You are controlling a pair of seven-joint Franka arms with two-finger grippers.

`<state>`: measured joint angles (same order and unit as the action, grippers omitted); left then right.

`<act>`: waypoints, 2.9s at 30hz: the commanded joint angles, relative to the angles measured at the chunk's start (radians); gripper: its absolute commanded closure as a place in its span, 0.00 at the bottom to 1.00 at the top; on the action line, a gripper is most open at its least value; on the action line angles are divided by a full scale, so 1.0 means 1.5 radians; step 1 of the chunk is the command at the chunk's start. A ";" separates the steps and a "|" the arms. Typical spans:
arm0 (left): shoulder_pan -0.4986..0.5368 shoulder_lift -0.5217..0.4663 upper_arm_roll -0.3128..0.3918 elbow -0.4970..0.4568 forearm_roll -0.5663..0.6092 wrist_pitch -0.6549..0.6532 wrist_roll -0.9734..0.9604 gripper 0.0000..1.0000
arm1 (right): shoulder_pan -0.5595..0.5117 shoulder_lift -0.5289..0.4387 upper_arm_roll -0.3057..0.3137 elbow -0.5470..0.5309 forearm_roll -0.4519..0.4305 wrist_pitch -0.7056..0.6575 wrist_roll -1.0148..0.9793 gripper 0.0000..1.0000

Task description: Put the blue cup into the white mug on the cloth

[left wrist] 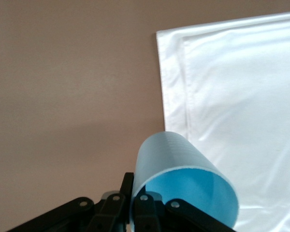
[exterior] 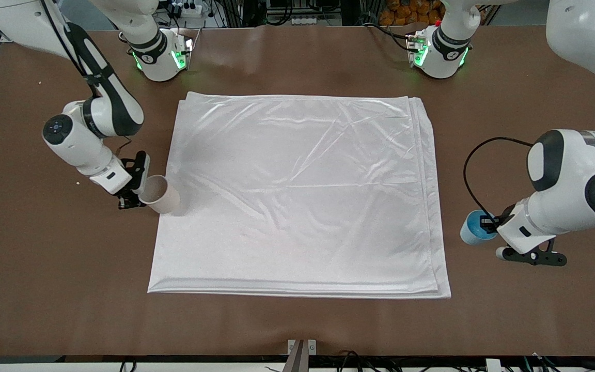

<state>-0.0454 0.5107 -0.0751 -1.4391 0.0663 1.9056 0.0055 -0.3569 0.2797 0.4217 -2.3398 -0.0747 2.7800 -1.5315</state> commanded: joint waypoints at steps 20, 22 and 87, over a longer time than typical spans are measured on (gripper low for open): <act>-0.007 -0.022 -0.037 0.012 -0.045 -0.032 -0.022 1.00 | 0.188 -0.014 0.093 0.088 -0.081 -0.113 0.424 1.00; -0.008 -0.023 -0.039 0.013 -0.045 -0.038 -0.022 1.00 | 0.208 -0.010 0.094 0.120 -0.121 -0.168 0.484 1.00; -0.009 -0.037 -0.093 0.026 -0.043 -0.061 -0.105 1.00 | 0.387 0.246 0.032 0.314 -0.339 -0.184 0.718 0.33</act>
<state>-0.0592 0.4724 -0.1938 -1.4015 0.0161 1.8373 -0.1009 0.2198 0.6381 0.4755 -1.8940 -0.5552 2.5044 -0.4811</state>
